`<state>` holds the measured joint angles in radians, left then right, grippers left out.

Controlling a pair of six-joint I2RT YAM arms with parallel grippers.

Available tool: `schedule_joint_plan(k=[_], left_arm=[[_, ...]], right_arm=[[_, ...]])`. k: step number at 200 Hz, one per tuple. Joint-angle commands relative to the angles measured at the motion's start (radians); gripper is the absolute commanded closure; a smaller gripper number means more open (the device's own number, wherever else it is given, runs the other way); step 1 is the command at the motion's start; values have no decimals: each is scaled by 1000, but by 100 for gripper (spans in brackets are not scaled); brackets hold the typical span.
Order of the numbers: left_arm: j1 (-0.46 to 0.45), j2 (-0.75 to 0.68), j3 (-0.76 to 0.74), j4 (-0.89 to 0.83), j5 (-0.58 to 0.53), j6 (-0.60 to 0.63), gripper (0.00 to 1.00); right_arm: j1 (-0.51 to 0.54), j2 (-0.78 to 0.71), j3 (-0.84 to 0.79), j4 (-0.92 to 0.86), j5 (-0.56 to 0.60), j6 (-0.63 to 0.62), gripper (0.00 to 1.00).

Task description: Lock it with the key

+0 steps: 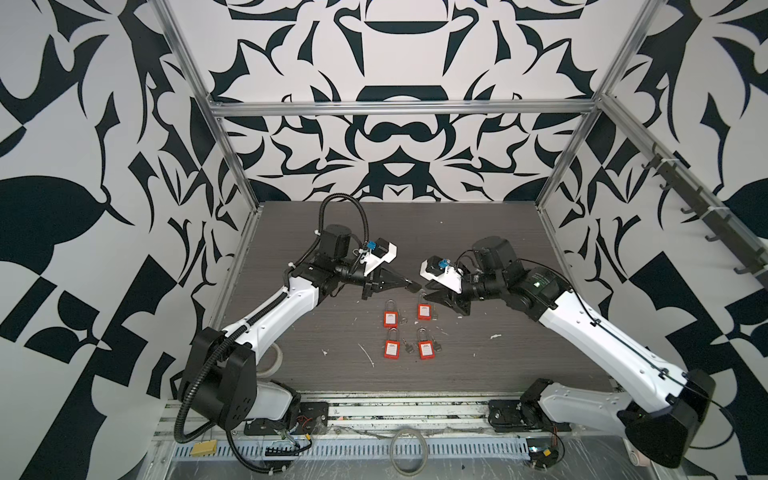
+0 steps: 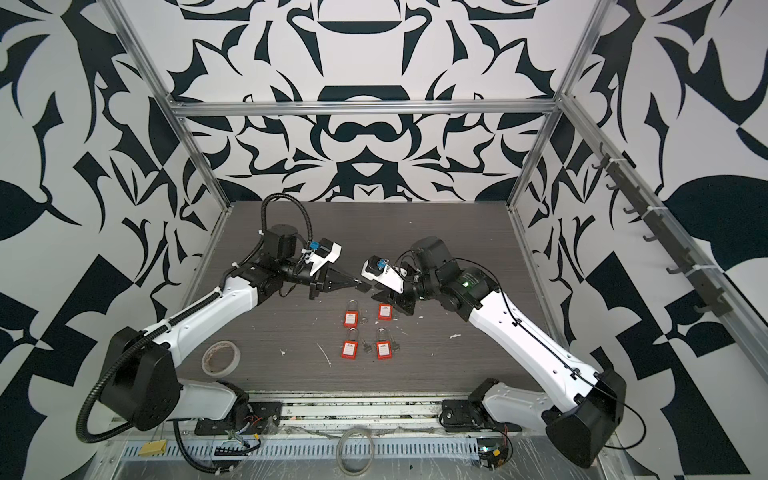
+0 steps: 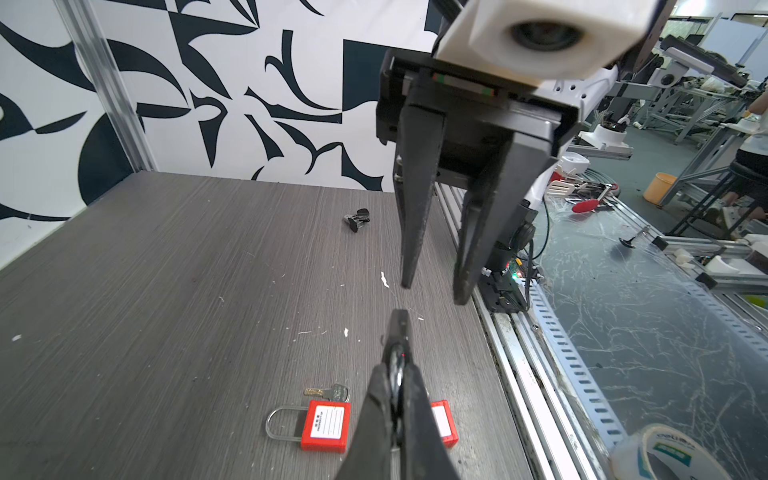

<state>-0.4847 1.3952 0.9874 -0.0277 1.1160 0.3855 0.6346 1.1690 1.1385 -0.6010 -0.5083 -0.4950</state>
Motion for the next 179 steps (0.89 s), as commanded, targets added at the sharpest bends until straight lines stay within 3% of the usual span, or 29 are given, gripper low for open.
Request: schedule_joint_plan(k=[1,33,131,179], left_arm=[[-5,-15,17,-12,39,12,100],[-11,-31,11,-14,32,13,100],[-30,-39,22,-32,21,33,100],[-30,-24,65,-110,25,85,100]], right_arm=[[-4,8,14,31,-3,9,72],[-9,18,23,38,63,-3,75],[-13,62,51,5,-36,-3,85],[-25,80,76,-91,-90,-25,98]])
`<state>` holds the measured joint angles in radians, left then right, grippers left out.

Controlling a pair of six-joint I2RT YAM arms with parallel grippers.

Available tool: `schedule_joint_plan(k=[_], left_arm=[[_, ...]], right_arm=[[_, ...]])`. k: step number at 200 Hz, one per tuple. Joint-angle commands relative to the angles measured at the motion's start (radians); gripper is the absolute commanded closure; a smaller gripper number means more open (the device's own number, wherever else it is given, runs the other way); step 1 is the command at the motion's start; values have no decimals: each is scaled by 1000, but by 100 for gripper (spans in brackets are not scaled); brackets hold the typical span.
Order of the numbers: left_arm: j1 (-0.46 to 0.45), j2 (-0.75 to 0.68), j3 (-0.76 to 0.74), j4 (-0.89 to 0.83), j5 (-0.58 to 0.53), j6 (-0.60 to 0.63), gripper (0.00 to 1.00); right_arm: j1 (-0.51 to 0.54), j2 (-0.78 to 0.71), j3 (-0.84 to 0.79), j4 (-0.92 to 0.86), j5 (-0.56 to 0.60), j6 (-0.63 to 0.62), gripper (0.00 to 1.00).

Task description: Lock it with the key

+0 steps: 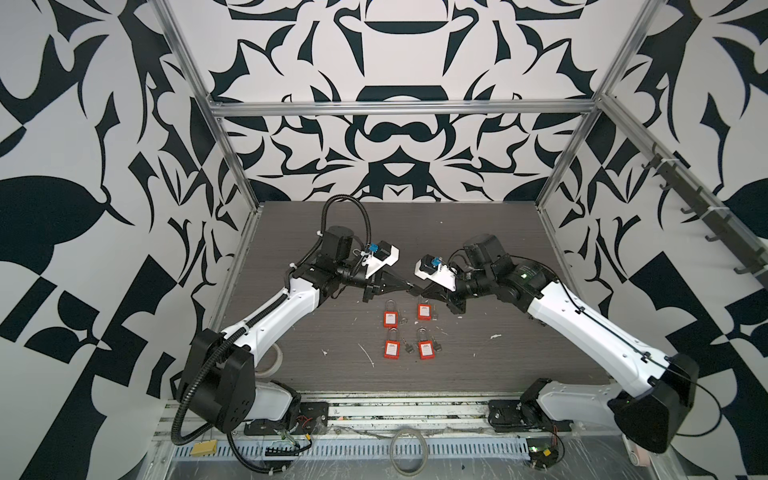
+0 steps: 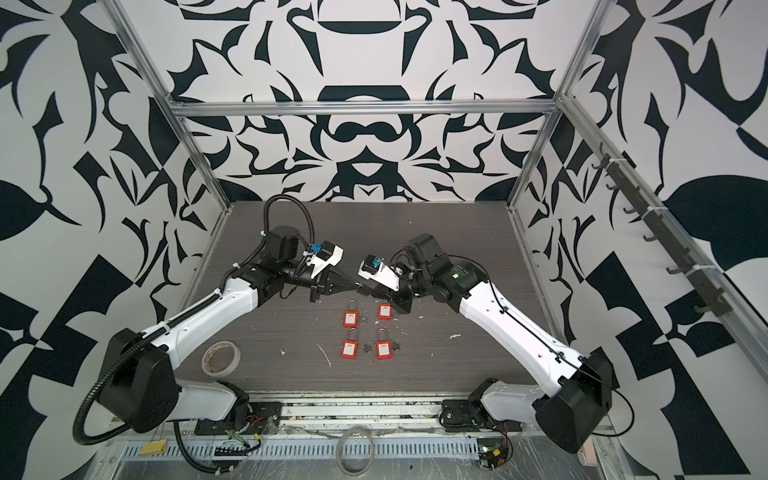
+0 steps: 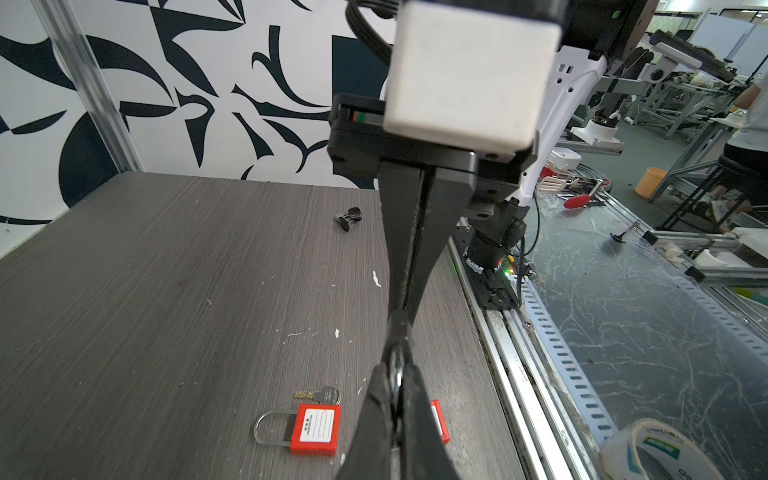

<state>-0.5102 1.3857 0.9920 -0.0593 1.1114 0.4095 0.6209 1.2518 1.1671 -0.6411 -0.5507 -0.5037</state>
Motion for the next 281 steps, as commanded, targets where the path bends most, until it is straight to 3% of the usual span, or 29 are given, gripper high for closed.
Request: schedule_joint_plan(k=[1,45,90,142,165,197,281], left_arm=[[-5,-14,64,-86,30,63,100],[19,69,233,-387,52,253,100],[74,151,336,-489,45,334,100],[73,382,631,-966,-206,614,100],[62,496,721,-1059,-338,636,100],[40,621,803,-1132,-505,654,100],[9,793,872,-1133,-663,627,100]], right_arm=[[-12,-3,47,-52,-48,-16,98],[-59,-47,-31,-42,-48,-15,100],[-88,-117,-149,28,-35,48,100],[-96,-178,-223,105,196,113,100],[-96,-192,-239,139,299,196,100],[-95,-188,-266,166,352,262,100],[-92,-62,-274,269,359,526,100]])
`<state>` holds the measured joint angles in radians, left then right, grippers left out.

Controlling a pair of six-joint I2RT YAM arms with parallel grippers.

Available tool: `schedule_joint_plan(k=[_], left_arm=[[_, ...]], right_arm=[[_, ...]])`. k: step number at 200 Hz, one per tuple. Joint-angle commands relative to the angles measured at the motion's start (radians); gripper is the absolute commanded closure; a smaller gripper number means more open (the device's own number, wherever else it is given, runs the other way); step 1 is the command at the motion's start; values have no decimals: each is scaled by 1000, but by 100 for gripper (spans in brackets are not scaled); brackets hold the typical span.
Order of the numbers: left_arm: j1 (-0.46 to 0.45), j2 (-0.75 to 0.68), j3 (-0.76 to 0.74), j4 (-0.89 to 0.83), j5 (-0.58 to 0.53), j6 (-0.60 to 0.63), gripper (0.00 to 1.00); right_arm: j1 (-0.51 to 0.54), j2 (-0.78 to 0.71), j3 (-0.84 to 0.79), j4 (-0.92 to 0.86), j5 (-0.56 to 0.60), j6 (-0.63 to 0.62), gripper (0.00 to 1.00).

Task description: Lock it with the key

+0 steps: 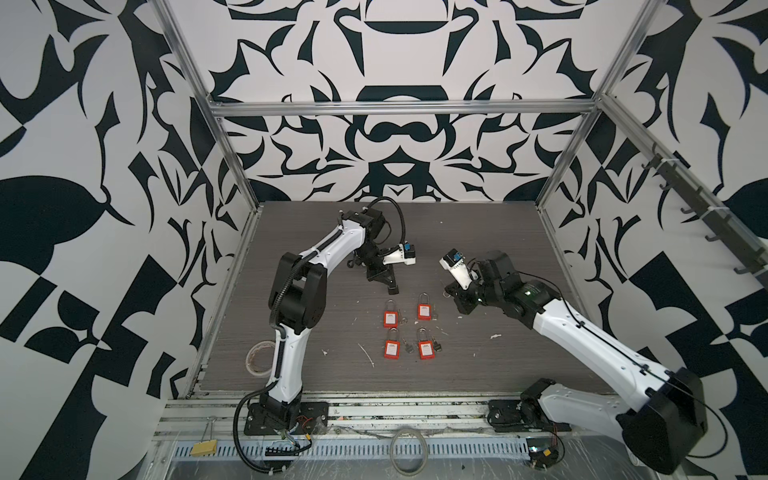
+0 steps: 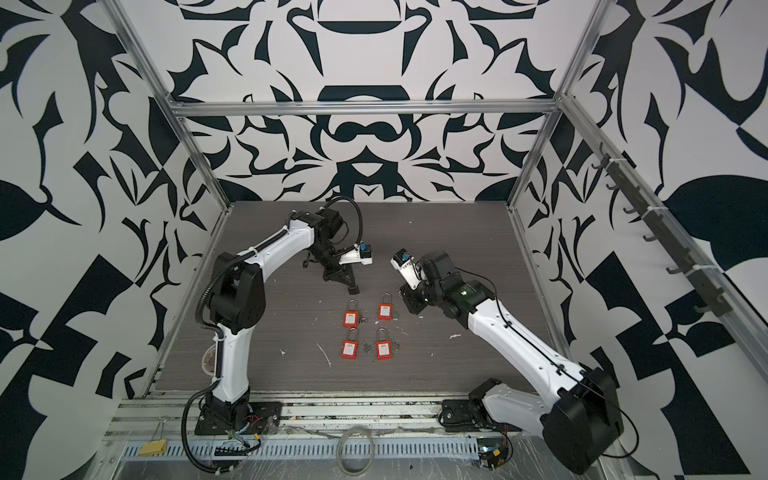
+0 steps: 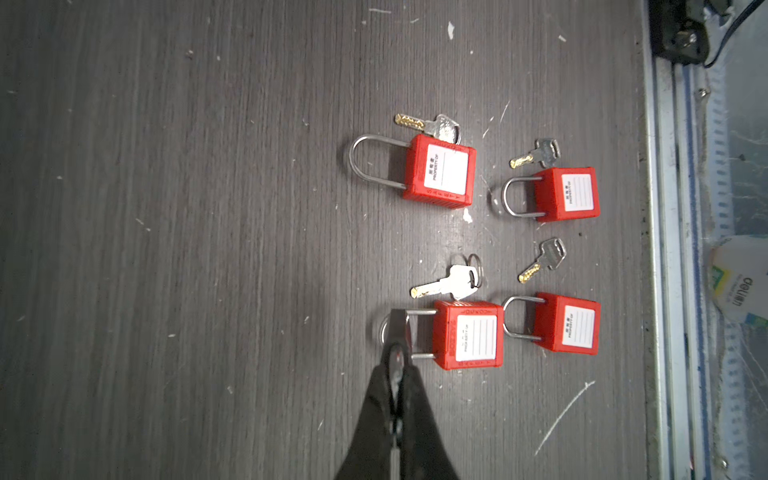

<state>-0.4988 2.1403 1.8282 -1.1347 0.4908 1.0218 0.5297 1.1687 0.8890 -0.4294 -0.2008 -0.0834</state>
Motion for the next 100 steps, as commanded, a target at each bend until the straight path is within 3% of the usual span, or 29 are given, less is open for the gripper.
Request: schedule_joint_plan(k=[1,53,100], left_arm=[[-2,40,36,-57,-43,14,100],[-22,115,77,-54,-107,-19,100],[-30,139,79,-42,-121,-17,100]], right_arm=[[-1,22,4,59,8,108,100],[21,79,4,96,31,196,100],[49,135,-16,184,19,356,100]])
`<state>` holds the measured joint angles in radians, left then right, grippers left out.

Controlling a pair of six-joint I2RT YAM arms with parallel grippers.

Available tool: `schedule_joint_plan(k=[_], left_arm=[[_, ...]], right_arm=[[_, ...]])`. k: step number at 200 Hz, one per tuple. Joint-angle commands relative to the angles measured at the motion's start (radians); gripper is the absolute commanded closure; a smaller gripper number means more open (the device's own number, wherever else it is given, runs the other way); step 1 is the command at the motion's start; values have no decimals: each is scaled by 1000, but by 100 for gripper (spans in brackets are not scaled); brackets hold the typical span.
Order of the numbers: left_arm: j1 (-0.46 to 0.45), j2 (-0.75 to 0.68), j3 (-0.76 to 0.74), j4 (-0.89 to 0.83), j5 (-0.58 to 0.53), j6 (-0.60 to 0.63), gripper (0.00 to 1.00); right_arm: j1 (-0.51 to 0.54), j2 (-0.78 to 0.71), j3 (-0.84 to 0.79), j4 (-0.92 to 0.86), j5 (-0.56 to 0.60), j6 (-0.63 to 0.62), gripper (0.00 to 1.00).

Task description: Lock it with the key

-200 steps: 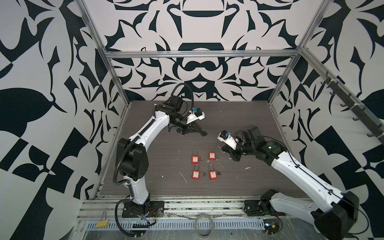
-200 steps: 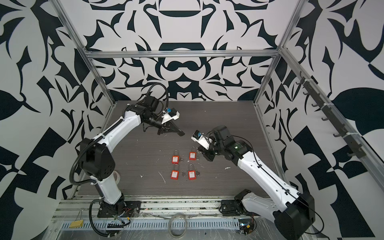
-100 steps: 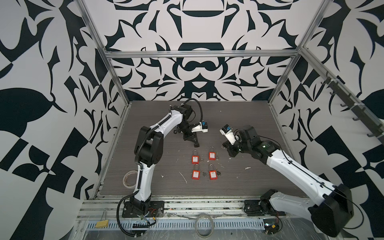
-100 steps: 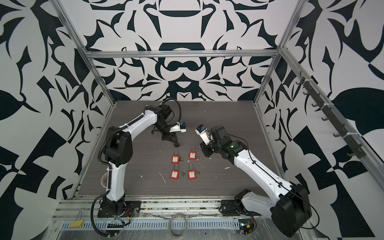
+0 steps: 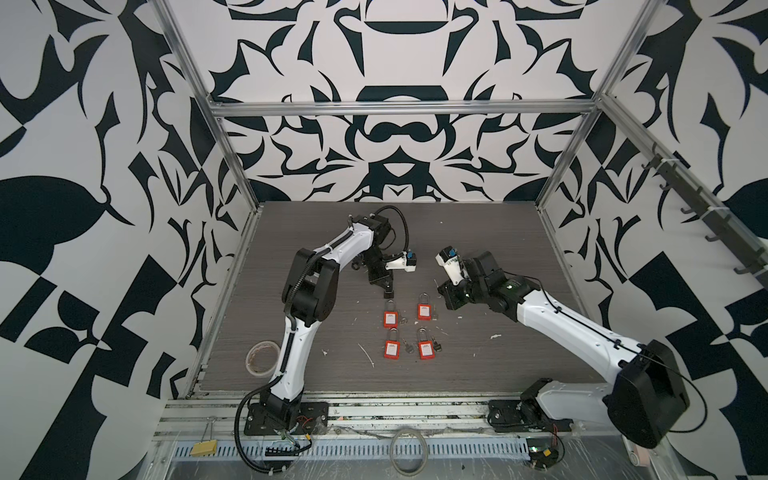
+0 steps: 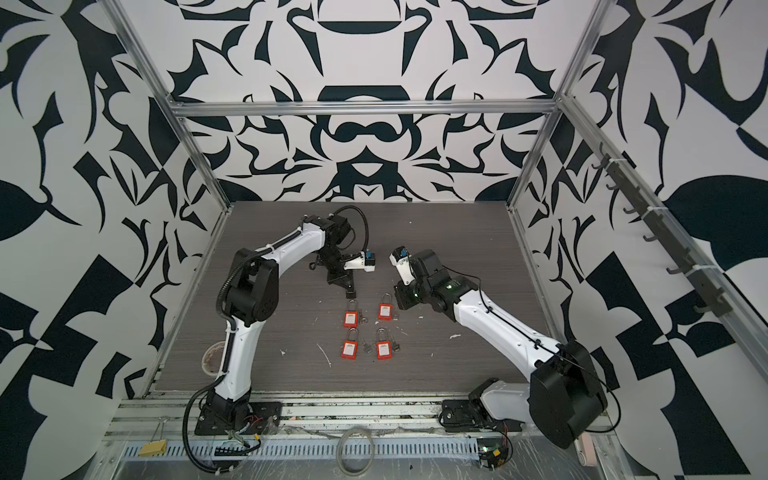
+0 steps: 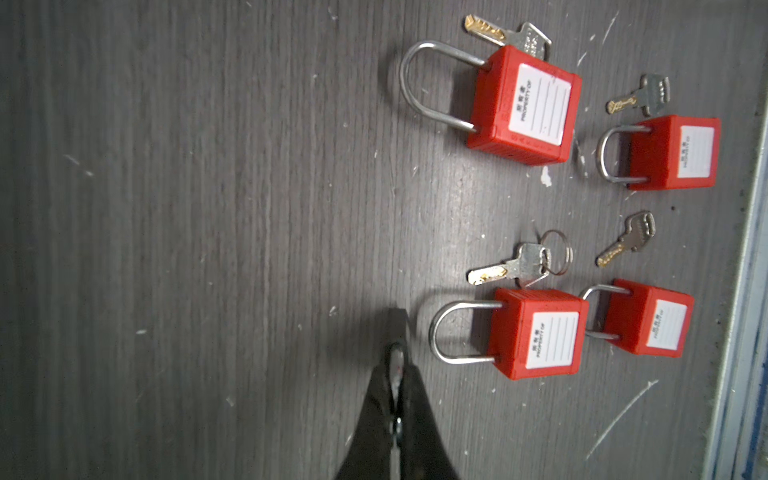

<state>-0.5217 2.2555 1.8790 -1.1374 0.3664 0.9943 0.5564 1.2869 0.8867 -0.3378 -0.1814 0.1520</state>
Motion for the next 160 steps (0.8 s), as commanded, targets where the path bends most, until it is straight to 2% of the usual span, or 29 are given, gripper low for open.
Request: schedule_joint_plan(k=[1,10,38,66,95,123,160], left_arm=[[-7,25,28,-39,3,10,100],[-9,31,30,-39,2,10,100],[-9,49,41,-36,-2,4,100],[-8,75,71,-11,-46,-12,98],[-8,98,107,28,-83,-38,89],[-3,111,136,44,-70,-59,78],[7,105,154,82,-89,-77,68]], right_arm=[[24,19,-15,97,-4,123,100],[47,32,-26,137,-30,144,100],[120,84,-54,267,0,194,100],[131,163,24,188,22,190,100],[131,209,68,159,9,186,100],[102,231,121,187,-78,280,100],[102,283,171,133,-50,289,100]])
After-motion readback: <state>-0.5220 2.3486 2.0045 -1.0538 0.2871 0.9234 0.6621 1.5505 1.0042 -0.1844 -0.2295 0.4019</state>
